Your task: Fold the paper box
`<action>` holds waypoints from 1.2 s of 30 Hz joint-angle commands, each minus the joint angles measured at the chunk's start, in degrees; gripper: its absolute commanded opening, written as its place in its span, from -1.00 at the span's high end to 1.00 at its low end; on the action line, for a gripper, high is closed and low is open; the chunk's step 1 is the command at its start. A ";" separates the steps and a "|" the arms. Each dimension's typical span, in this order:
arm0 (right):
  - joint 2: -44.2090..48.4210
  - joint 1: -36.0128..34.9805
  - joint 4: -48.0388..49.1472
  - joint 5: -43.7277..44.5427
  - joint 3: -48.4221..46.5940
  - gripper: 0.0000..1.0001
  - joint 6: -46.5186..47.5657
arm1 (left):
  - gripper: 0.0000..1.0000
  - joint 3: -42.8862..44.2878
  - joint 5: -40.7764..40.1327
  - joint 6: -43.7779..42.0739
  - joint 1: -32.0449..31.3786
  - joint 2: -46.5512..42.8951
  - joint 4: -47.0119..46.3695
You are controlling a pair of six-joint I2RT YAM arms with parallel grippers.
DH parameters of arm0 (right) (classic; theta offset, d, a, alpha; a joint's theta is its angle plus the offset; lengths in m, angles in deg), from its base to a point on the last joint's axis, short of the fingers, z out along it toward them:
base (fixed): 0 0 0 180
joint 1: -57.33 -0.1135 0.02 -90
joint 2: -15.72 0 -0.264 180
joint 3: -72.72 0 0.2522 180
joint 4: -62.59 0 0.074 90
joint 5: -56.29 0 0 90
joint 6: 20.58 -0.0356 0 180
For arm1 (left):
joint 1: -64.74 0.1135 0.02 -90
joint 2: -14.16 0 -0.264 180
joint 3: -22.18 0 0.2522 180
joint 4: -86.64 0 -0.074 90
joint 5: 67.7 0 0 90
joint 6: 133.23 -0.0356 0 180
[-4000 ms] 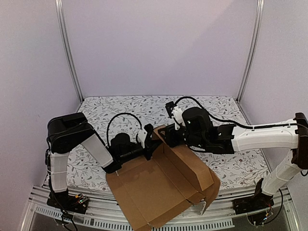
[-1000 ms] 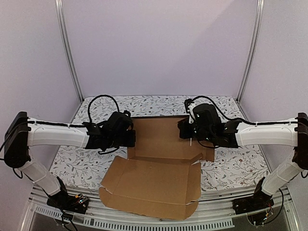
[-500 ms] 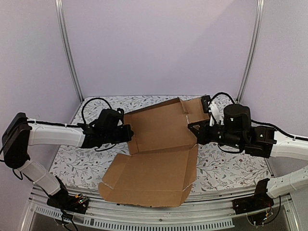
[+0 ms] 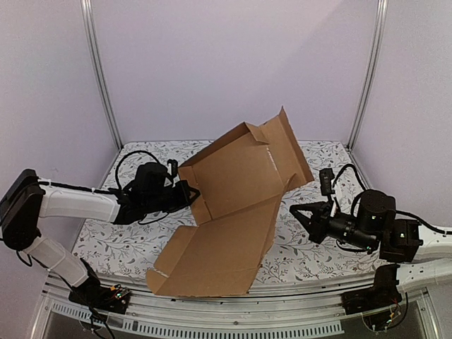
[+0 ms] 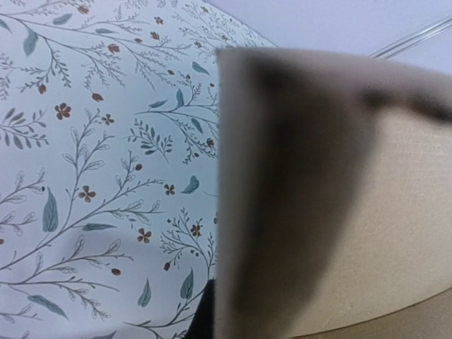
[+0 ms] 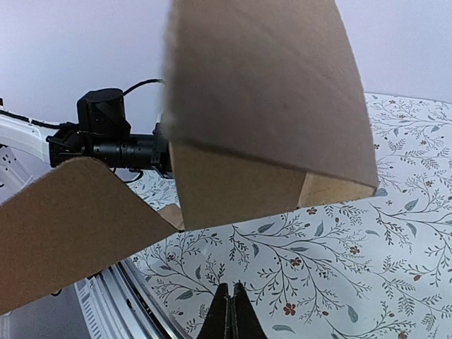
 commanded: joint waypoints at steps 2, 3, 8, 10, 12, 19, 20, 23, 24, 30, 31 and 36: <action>-0.26 -1.01 10.91 2.85 0.99 1.00 1.21 | 1.00 -0.93 4.26 4.43 0.76 -1.81 -5.97; -0.61 -0.99 11.88 3.19 0.63 1.00 1.49 | 1.00 -1.11 4.65 4.76 0.76 -1.86 -6.34; -3.27 -1.03 16.34 2.81 -1.98 1.00 3.23 | 1.00 -1.69 6.02 5.24 0.71 -2.45 -7.38; -4.37 -1.05 17.46 2.35 -3.29 1.00 3.84 | 1.00 -1.80 6.31 5.14 0.67 -2.90 -7.40; -5.53 -1.09 18.70 1.96 -4.29 1.00 4.34 | 1.00 -1.82 6.47 4.86 0.67 -3.34 -7.22; -8.20 -1.10 20.57 1.81 -6.86 1.00 5.01 | 1.00 -2.88 7.15 4.33 0.76 -4.41 -8.57; -8.67 -1.16 20.66 2.04 -7.13 1.00 5.05 | 1.00 -3.05 7.70 4.20 0.76 -4.37 -9.29; -10.78 -1.09 20.66 2.49 -8.01 1.00 4.97 | 1.00 -3.05 8.91 3.66 0.76 -4.03 -10.36; -11.51 -1.12 20.65 2.49 -8.37 1.00 4.90 | 1.00 -3.04 9.45 3.50 0.80 -3.90 -10.81; -15.00 -1.12 16.79 2.06 -10.90 1.00 4.81 | 1.00 -3.60 11.62 2.65 1.22 -3.63 -14.91; -15.65 -1.14 15.75 1.91 -10.98 1.00 4.67 | 1.00 -3.35 12.07 2.23 1.46 -3.66 -15.22; -17.81 -1.66 7.14 2.16 -10.91 1.00 3.51 | 1.00 -1.50 13.84 -0.71 2.95 -3.82 -14.83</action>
